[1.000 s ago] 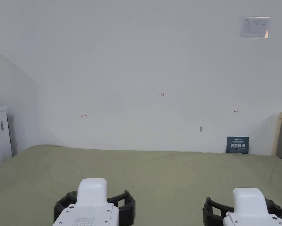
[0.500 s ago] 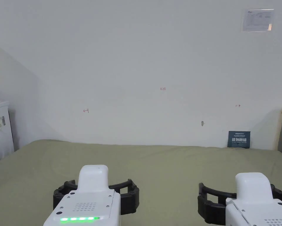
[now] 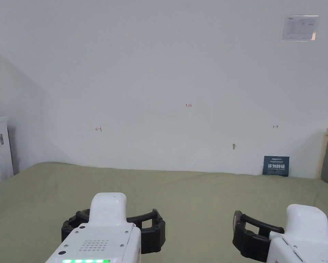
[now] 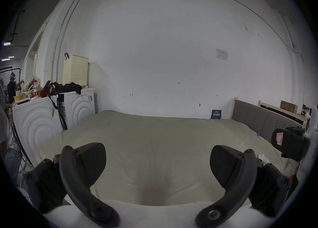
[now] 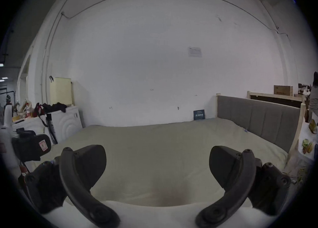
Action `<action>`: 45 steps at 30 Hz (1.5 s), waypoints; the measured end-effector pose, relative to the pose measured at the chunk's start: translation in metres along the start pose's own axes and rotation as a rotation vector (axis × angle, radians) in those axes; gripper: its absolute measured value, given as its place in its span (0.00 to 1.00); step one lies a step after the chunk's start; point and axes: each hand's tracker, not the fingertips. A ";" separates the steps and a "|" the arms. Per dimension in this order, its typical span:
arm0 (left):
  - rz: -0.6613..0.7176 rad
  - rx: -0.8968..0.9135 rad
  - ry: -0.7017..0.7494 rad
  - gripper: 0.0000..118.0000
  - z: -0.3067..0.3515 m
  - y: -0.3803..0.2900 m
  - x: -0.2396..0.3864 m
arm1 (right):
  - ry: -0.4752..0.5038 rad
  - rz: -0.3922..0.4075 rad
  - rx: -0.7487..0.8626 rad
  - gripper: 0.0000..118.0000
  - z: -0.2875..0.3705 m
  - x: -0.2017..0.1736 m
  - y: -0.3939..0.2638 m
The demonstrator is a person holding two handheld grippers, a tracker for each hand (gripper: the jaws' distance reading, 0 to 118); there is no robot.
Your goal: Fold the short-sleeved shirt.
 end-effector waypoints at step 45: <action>0.003 -0.025 -0.019 1.00 -0.002 0.001 -0.012 | -0.082 0.044 -0.078 1.00 0.005 0.006 0.010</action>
